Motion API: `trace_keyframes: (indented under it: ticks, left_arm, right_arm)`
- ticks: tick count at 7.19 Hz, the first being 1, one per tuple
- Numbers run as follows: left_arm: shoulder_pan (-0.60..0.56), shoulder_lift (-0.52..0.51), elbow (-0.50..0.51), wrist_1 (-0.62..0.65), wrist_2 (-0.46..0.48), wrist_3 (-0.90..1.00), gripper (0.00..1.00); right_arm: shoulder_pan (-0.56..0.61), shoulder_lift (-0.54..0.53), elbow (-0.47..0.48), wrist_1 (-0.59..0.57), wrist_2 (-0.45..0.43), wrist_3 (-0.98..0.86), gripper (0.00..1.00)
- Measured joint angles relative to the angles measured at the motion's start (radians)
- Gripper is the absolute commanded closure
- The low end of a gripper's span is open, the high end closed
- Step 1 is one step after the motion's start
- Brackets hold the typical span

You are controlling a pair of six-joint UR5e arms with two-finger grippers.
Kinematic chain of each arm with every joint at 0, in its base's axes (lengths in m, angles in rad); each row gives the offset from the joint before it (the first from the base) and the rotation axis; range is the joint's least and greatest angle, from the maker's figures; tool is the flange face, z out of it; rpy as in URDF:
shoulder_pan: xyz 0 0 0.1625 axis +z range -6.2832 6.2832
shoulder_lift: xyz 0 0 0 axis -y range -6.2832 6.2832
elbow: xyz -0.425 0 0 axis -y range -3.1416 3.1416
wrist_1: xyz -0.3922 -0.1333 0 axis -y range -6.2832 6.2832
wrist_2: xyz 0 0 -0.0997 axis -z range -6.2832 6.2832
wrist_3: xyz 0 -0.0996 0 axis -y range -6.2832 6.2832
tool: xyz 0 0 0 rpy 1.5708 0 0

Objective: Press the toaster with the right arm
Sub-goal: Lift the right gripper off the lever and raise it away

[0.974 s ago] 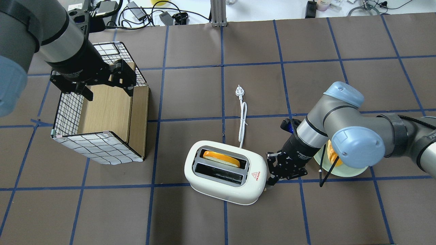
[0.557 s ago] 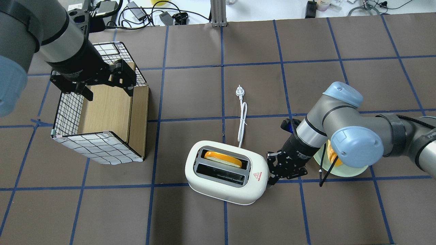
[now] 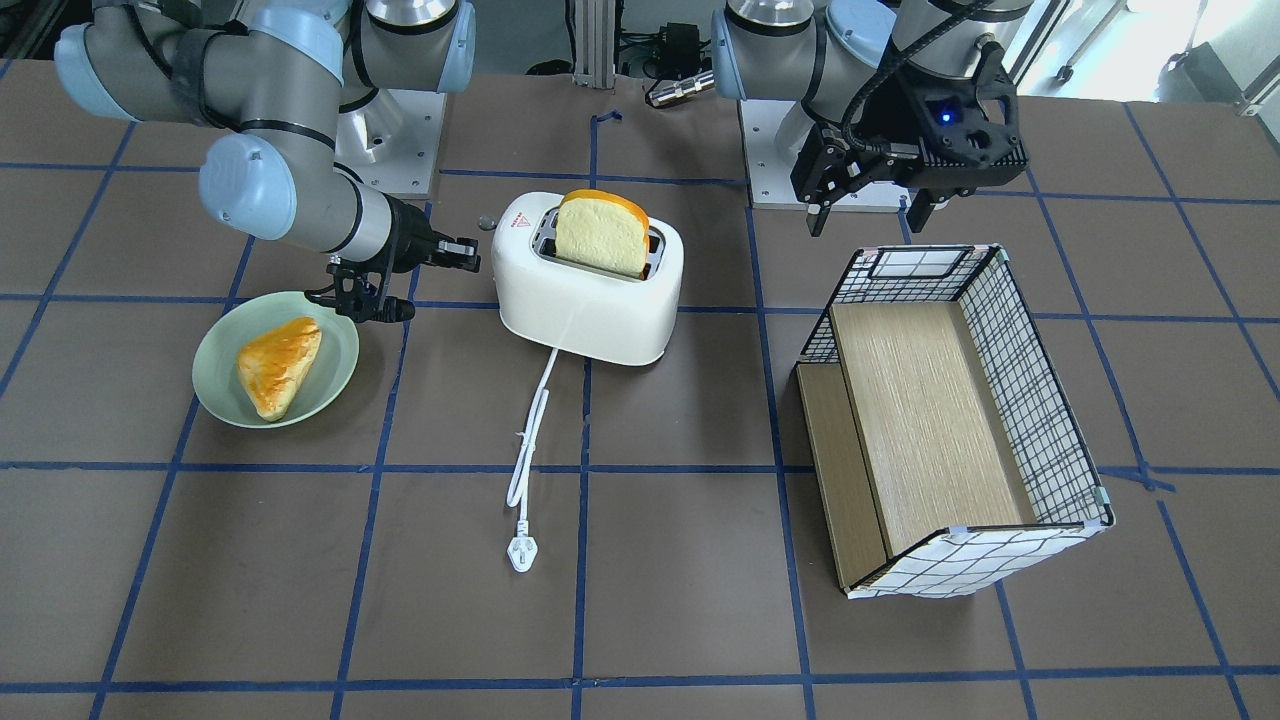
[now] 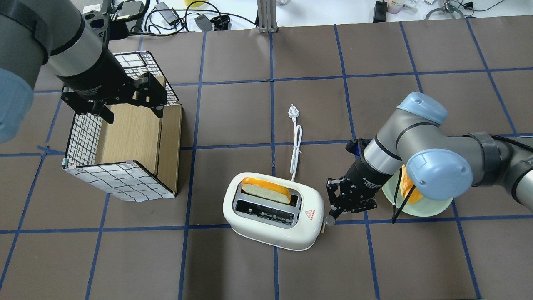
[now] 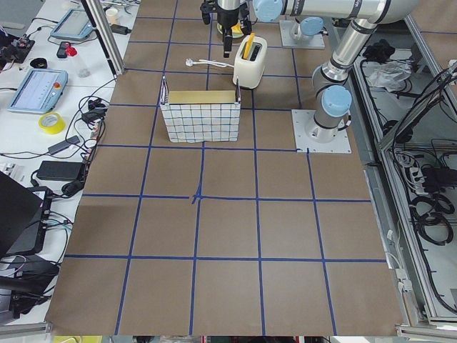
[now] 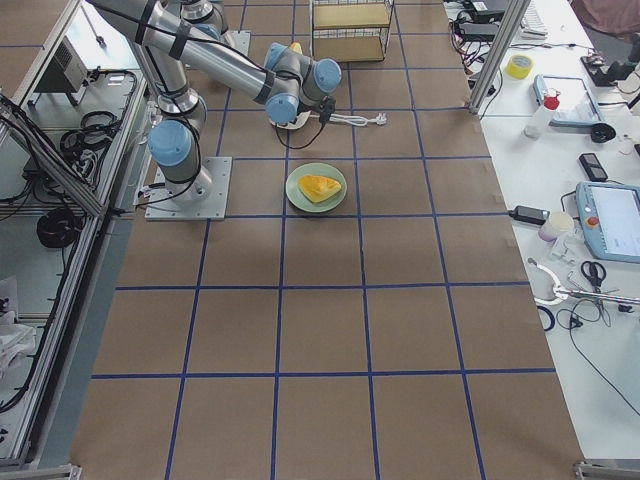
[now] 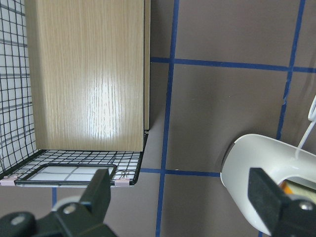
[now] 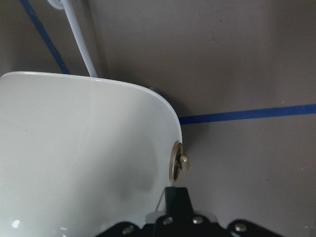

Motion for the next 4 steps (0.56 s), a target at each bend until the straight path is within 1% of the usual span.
trace_keyframes:
  ticks: [2, 4]
  left_arm:
    - [0.0, 0.0, 0.0, 0.0, 0.0, 0.0, 0.0]
    - [0.0, 0.0, 0.0, 0.0, 0.0, 0.0, 0.0]
  right_arm:
    - [0.0, -0.033, -0.106, 0.105, -0.013, 0.027, 1.0]
    - [0.0, -0.048, -0.271, 0.224, -0.072, 0.053, 1.0]
